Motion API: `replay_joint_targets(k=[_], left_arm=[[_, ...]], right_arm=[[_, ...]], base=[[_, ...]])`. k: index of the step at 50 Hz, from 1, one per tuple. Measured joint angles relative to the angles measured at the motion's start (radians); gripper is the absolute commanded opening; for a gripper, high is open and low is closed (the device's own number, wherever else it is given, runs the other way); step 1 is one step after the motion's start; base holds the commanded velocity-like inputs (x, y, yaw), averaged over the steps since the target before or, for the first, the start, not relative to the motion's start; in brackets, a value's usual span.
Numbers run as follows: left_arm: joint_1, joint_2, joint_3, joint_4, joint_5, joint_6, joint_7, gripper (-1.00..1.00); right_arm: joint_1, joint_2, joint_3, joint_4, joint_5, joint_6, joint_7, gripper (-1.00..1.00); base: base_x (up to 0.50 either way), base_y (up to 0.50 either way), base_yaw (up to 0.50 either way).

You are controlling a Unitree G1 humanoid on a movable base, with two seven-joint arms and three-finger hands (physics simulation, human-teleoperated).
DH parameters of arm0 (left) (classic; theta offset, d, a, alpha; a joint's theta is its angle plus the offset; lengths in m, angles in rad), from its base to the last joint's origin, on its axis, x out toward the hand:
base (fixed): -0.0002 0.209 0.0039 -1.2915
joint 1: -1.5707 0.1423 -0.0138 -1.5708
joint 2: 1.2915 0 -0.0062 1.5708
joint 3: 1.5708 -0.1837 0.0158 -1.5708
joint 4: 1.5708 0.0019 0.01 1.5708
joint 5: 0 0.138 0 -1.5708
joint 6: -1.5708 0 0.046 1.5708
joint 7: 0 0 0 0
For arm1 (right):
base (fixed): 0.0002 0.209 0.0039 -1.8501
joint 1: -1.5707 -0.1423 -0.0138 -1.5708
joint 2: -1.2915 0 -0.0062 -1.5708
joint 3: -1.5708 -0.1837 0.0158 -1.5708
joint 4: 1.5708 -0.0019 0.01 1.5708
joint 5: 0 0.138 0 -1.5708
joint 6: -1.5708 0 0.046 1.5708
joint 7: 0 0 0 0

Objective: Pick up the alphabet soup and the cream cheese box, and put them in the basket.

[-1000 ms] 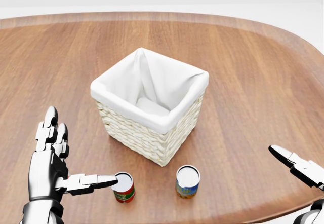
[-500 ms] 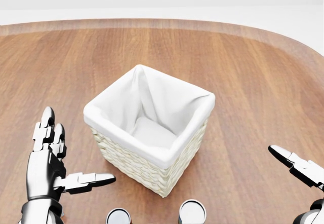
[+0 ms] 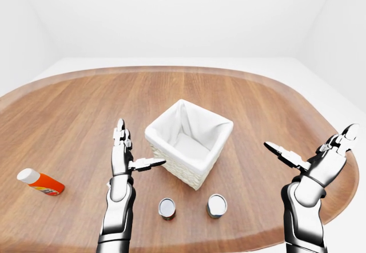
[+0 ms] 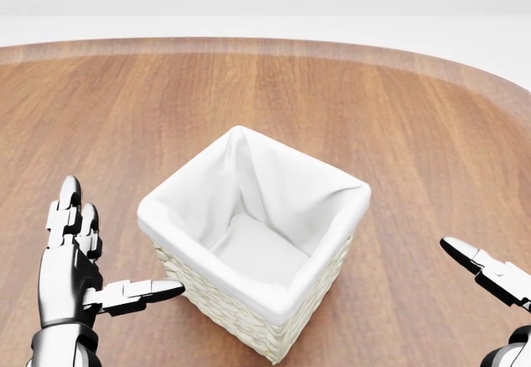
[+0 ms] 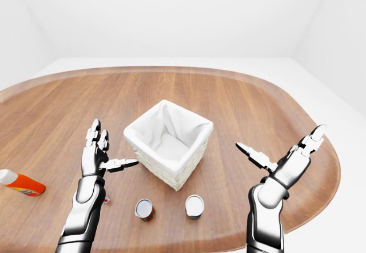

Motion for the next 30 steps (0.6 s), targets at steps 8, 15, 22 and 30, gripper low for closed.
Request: replay_joint_targets(k=[8,15,22,30], left_arm=[[-0.001,0.001,0.001,0.005,0.000,-0.001,0.003,1.00],[-0.002,0.001,0.001,0.012,0.001,-0.001,0.003,1.00],[0.000,0.002,0.000,0.010,0.002,-0.001,0.002,1.00],[0.002,0.002,-0.002,-0.007,0.012,0.015,0.001,1.00]], right_arm=[[0.001,0.000,-0.001,0.001,0.002,-0.002,0.000,1.00],[0.001,0.000,-0.001,0.004,0.002,-0.004,0.000,1.00],[0.001,0.000,-0.001,0.003,0.002,-0.002,0.000,1.00],[0.000,-0.001,-0.002,0.002,0.003,0.000,0.000,1.00]], base=[[0.27,0.01,0.00],[0.27,0.02,0.00],[0.23,0.02,0.00],[0.00,0.00,0.00]])
